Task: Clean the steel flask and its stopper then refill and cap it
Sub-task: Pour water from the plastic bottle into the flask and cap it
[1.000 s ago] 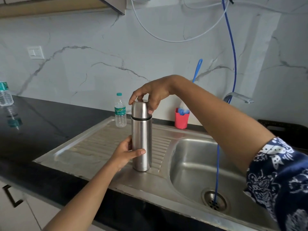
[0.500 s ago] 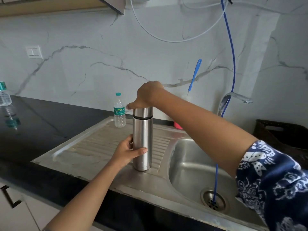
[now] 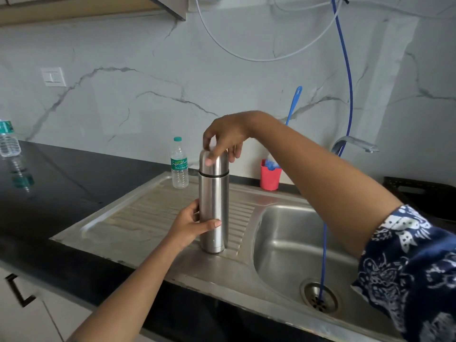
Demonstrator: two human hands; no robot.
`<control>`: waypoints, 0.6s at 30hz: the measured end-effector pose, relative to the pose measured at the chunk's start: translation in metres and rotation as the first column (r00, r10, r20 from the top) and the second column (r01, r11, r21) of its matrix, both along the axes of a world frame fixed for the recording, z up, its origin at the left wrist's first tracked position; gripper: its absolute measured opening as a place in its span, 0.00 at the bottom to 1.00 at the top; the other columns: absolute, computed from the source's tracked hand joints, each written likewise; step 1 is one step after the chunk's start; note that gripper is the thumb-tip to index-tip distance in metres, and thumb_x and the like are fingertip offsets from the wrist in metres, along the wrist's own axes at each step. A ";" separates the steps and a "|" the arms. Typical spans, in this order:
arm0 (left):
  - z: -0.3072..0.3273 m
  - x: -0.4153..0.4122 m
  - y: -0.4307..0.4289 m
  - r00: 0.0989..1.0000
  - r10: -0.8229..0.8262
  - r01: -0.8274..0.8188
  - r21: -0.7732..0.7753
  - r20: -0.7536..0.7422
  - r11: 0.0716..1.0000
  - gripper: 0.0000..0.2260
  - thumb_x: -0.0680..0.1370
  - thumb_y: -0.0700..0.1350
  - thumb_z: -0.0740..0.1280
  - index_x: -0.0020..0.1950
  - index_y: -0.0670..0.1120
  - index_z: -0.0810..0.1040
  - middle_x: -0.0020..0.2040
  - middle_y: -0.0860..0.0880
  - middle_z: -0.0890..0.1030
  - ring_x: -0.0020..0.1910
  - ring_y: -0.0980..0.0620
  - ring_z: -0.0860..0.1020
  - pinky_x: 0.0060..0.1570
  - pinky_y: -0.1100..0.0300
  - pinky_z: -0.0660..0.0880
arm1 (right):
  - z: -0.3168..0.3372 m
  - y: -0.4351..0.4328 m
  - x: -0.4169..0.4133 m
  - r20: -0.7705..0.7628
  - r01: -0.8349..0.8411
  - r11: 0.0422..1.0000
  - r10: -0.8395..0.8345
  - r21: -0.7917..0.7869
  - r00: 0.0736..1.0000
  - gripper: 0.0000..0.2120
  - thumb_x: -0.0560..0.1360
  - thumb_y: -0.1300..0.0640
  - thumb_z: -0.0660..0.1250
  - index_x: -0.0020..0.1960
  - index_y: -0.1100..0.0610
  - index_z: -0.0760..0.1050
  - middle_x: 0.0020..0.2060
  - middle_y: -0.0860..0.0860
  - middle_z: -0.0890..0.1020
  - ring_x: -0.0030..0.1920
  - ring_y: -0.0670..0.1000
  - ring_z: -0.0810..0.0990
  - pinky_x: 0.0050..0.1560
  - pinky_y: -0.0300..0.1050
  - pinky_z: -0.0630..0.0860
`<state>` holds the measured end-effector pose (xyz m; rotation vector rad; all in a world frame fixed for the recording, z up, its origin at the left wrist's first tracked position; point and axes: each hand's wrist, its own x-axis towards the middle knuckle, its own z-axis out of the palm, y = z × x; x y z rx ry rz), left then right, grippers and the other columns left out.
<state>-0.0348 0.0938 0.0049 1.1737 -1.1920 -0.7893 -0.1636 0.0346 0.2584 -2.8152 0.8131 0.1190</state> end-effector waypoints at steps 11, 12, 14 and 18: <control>-0.002 0.001 0.001 1.000 0.007 -0.007 -0.009 -0.002 1.000 0.42 0.49 0.62 0.82 0.59 0.52 0.76 0.55 0.48 0.83 0.54 0.51 0.82 0.50 0.60 0.77 | -0.010 -0.015 -0.024 0.063 -0.132 0.955 0.120 0.264 0.991 0.27 0.76 0.50 0.67 0.72 0.41 0.62 0.69 0.44 0.66 0.63 0.45 0.71 0.63 0.50 0.72; -0.001 0.001 0.001 1.000 0.007 -0.007 -0.006 -0.002 1.000 0.42 0.48 0.62 0.82 0.59 0.52 0.75 0.55 0.48 0.83 0.54 0.50 0.82 0.51 0.59 0.77 | -0.012 -0.019 -0.025 0.048 -0.159 0.944 0.152 0.289 0.987 0.30 0.75 0.56 0.70 0.72 0.41 0.63 0.67 0.44 0.68 0.60 0.45 0.73 0.63 0.50 0.73; -0.001 0.001 0.001 1.000 0.003 -0.003 0.001 0.001 1.000 0.42 0.48 0.62 0.82 0.59 0.52 0.75 0.55 0.48 0.83 0.54 0.51 0.82 0.51 0.59 0.77 | -0.015 -0.020 -0.020 0.085 -0.146 0.967 0.131 0.207 0.988 0.28 0.72 0.58 0.73 0.69 0.46 0.69 0.60 0.48 0.73 0.53 0.48 0.78 0.57 0.48 0.78; 0.000 0.000 0.001 1.000 0.006 -0.006 0.006 0.005 1.000 0.42 0.48 0.62 0.82 0.59 0.54 0.75 0.54 0.51 0.83 0.54 0.53 0.81 0.51 0.60 0.78 | -0.027 0.000 0.000 0.077 0.101 0.922 -0.078 -0.373 0.994 0.29 0.70 0.30 0.63 0.46 0.57 0.74 0.34 0.52 0.78 0.37 0.52 0.78 0.37 0.43 0.72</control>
